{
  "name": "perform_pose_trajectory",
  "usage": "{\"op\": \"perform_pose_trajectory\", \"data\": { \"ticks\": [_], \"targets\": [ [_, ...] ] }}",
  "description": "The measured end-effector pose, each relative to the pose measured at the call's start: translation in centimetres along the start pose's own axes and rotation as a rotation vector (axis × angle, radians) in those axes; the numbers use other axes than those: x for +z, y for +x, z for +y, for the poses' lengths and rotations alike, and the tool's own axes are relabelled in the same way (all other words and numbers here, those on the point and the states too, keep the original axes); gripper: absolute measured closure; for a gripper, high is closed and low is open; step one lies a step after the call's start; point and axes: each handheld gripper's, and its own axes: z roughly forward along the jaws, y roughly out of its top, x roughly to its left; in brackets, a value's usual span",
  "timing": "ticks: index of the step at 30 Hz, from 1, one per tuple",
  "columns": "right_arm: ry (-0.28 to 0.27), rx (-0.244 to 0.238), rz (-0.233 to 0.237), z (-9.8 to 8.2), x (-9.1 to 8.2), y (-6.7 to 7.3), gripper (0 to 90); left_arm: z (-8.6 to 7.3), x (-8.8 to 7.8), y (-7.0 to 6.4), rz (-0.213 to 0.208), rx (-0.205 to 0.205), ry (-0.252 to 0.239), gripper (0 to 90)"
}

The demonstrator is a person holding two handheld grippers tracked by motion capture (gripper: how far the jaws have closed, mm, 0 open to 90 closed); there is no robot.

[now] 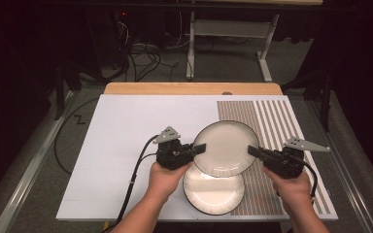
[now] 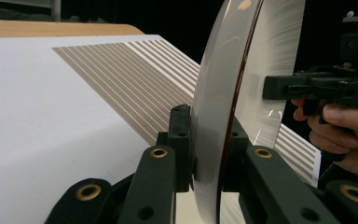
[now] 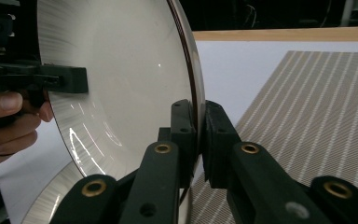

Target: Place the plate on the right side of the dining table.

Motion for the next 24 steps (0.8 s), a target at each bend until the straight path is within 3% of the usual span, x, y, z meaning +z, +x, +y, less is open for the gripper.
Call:
{"op": "perform_pose_trajectory", "data": {
  "ticks": [5, 14, 24],
  "targets": [
    [-0.010, -0.015, -0.061, 0.2, -1.2, -1.2, 87.0, 0.6, 2.1, 0.0, 0.006, 0.015, 0.036, 81.2],
    [-0.024, 0.036, -0.101, 0.2, -2.6, -3.4, 87.0, 1.8, 5.3, -0.2, -0.014, -0.002, 0.050, 81.3],
    [-0.031, 0.085, -0.183, -0.5, -5.2, -7.2, 86.9, 3.4, 11.3, -1.1, -0.032, 0.006, 0.127, 81.0]
  ]
}}
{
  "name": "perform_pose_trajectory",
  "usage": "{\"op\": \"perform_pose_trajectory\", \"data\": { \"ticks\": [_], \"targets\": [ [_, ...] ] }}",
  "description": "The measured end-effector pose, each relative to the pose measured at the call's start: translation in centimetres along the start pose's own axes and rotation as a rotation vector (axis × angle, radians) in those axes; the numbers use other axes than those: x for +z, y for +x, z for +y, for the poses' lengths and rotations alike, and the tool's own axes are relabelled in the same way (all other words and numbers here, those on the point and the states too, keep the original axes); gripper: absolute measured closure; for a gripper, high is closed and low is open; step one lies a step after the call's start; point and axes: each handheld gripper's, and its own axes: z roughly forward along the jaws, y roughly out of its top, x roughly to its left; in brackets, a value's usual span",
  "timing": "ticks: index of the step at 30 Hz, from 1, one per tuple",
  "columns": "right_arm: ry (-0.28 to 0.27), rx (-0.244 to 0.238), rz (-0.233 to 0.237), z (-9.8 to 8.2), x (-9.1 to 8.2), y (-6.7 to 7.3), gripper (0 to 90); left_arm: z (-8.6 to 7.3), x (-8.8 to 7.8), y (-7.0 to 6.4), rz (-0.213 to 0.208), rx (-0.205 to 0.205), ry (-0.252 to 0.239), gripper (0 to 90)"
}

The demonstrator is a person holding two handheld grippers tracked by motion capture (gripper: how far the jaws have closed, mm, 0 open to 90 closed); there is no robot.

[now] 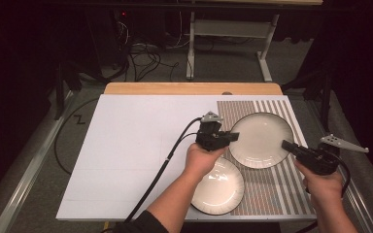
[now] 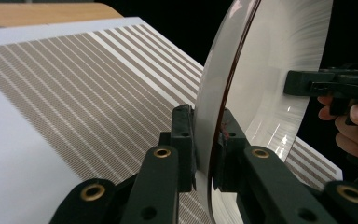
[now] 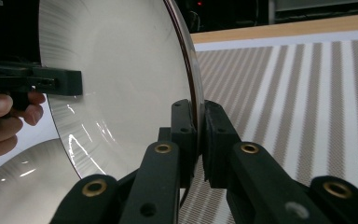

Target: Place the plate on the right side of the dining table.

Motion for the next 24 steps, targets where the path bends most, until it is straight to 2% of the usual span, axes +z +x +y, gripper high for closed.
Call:
{"op": "perform_pose_trajectory", "data": {
  "ticks": [2, 3, 4, 5, 11, 17, 24],
  "targets": [
    [0.001, 0.010, -0.008, -0.1, -0.2, -0.3, 86.9, 0.1, 0.5, -0.1, 0.001, 0.000, 0.008, 81.0],
    [0.002, 0.020, -0.024, -0.5, -0.5, -1.1, 86.9, 0.2, 1.4, -0.1, -0.003, -0.007, 0.022, 81.0],
    [0.002, 0.020, -0.024, -0.5, -0.5, -1.1, 86.9, 0.2, 1.4, -0.1, -0.003, -0.007, 0.022, 80.9],
    [0.006, 0.031, -0.035, -0.8, -0.7, -1.6, 86.9, 0.2, 2.2, -0.2, -0.003, -0.007, 0.038, 80.9],
    [0.020, 0.047, -0.062, -1.6, -1.1, -2.9, 86.9, 0.2, 4.1, -0.4, 0.003, -0.013, 0.080, 80.8],
    [0.035, 0.070, -0.072, -2.3, -1.0, -3.8, 86.9, 0.0, 5.2, -0.3, 0.014, -0.027, 0.107, 80.5],
    [0.055, 0.090, -0.069, -2.9, -0.8, -4.1, 86.9, -0.3, 5.4, -0.3, 0.025, -0.028, 0.137, 80.3]
  ]
}}
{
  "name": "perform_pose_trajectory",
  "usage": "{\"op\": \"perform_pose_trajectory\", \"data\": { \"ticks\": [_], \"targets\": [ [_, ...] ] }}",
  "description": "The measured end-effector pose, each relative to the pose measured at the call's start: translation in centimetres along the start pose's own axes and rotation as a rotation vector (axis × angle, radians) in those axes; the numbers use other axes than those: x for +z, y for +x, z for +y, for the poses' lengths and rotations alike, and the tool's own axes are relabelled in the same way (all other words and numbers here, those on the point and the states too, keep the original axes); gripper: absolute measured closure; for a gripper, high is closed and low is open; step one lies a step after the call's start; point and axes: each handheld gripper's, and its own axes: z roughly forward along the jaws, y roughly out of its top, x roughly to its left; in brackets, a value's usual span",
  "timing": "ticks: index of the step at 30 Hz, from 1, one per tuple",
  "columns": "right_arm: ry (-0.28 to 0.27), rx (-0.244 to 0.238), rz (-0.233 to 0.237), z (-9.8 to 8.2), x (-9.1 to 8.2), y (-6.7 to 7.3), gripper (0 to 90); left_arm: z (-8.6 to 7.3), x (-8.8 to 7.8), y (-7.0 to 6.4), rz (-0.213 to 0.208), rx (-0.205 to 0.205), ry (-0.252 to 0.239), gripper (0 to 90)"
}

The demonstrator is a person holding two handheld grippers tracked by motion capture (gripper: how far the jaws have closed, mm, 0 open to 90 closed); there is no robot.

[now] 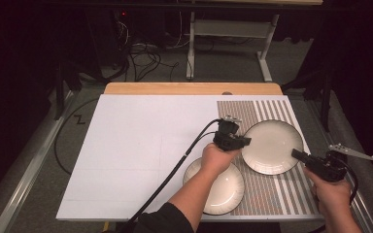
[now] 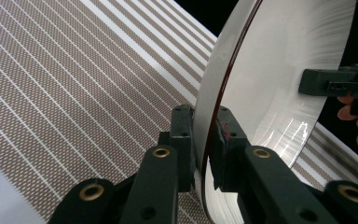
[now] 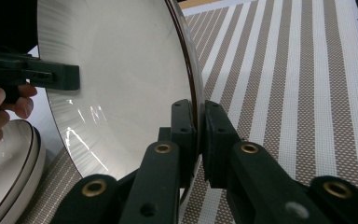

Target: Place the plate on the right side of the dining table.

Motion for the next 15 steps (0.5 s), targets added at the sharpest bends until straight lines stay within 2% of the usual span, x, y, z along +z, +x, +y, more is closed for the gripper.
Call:
{"op": "perform_pose_trajectory", "data": {
  "ticks": [5, 12, 14, 15],
  "targets": [
    [0.012, -0.007, -0.006, -0.19, 0.14, -0.05, 86.9, -0.10, 0.15, 0.04, 0.007, -0.001, 0.014, 80.0],
    [0.014, -0.004, -0.008, -0.34, 0.34, -0.24, 86.7, -0.17, 0.46, 0.10, 0.015, -0.023, 0.015, 79.4],
    [0.013, 0.000, -0.004, -0.36, 0.41, -0.31, 86.8, -0.18, 0.53, 0.09, 0.025, -0.018, 0.014, 78.4],
    [0.012, -0.004, -0.004, -0.32, 0.47, -0.30, 86.7, -0.14, 0.44, 0.13, 0.029, -0.013, 0.005, 74.9]
  ]
}}
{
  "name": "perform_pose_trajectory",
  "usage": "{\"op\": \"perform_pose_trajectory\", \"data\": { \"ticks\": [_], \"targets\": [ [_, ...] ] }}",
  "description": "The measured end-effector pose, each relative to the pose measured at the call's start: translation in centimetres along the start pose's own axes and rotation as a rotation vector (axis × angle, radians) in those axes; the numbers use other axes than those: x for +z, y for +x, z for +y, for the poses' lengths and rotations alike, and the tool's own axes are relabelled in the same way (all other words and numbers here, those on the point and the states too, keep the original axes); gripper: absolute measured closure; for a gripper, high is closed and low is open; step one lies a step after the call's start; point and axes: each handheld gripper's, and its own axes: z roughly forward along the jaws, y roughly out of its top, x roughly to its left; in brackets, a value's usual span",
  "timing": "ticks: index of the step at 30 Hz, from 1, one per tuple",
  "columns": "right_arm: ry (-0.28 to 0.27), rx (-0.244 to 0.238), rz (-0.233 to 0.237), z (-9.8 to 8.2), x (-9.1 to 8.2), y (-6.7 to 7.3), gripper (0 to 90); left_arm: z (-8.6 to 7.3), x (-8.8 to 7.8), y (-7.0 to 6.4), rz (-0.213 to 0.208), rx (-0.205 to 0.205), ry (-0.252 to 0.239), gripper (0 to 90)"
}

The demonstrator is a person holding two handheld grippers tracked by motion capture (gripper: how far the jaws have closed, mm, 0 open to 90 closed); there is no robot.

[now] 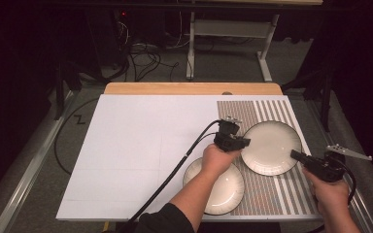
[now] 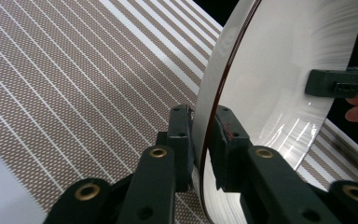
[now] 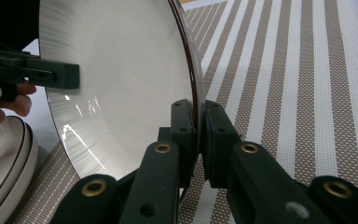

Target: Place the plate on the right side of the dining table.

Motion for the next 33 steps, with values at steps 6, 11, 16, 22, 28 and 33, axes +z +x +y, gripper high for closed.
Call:
{"op": "perform_pose_trajectory", "data": {
  "ticks": [6, 11, 16, 22, 28, 33],
  "targets": [
    [0.000, -0.017, -0.020, 0.3, 0.5, 0.2, 86.0, 0.3, -2.4, -0.3, 0.027, 0.051, -0.087, 53.5],
    [0.006, -0.017, -0.037, 0.5, 0.9, 0.3, 85.3, -0.2, -5.7, 0.4, -0.002, 0.055, -0.150, 43.0],
    [0.017, -0.023, -0.054, 0.7, 1.1, 0.3, 84.5, -1.4, -8.3, 1.1, 0.003, 0.068, -0.190, 35.4],
    [0.030, -0.025, -0.070, 0.8, 1.3, 0.4, 83.7, -3.9, -12.3, 2.2, 0.059, 0.106, -0.212, 26.4],
    [0.048, -0.020, -0.091, 0.9, 1.7, 0.3, 82.5, -7.0, -16.6, 3.6, 0.105, 0.123, -0.244, 20.6],
    [0.058, -0.017, -0.104, 1.1, 2.1, 0.3, 81.9, -9.4, -19.3, 4.5, 0.135, 0.127, -0.260, 16.9]
  ]
}}
